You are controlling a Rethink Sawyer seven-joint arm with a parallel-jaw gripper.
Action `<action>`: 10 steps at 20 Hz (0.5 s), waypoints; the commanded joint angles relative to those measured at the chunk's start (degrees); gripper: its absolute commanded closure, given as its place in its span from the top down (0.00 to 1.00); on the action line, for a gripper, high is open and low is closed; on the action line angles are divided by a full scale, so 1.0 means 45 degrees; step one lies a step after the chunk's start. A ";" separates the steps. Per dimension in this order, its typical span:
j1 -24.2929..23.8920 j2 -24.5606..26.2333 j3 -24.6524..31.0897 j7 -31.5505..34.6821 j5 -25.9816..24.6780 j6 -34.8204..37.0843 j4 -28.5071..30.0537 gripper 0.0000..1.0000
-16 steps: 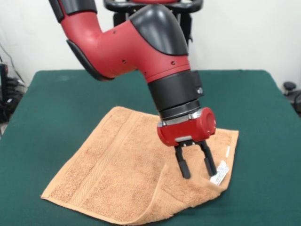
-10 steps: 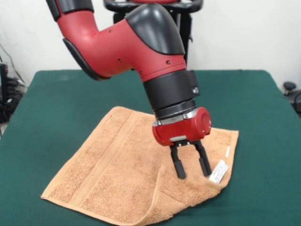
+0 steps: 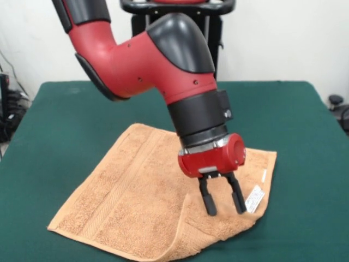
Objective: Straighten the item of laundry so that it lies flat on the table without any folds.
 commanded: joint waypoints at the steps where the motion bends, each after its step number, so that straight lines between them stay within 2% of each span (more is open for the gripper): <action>1: 0.0806 0.1126 -0.0288 0.0272 -0.0016 0.1782 -0.1529 1.00; 6: 0.1053 0.1052 -0.0405 0.0437 0.0156 0.1982 -0.1764 1.00; 10: 0.1157 0.0558 -0.0477 0.0686 0.0356 0.2222 -0.1621 1.00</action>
